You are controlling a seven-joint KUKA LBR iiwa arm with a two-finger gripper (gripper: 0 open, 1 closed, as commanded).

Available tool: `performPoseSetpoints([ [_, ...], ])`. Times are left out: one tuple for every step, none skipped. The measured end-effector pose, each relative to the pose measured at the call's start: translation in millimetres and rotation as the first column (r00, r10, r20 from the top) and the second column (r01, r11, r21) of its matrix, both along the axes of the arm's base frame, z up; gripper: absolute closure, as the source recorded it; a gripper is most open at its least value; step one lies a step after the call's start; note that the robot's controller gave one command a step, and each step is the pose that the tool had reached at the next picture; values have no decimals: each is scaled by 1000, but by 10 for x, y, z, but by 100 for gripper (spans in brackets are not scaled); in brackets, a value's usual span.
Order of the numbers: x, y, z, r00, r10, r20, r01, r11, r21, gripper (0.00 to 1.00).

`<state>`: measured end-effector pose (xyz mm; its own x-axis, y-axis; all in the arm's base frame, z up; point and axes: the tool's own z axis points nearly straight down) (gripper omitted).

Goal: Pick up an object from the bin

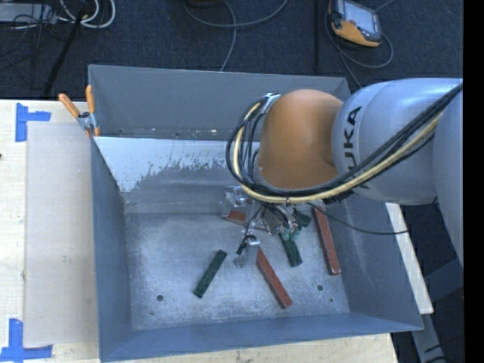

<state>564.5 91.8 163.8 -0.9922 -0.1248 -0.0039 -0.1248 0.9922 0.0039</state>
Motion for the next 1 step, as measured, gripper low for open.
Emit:
performPoseSetpoints([
  [-263, 10, -952, 951, 310, -10, -310, 951, -3, 0],
])
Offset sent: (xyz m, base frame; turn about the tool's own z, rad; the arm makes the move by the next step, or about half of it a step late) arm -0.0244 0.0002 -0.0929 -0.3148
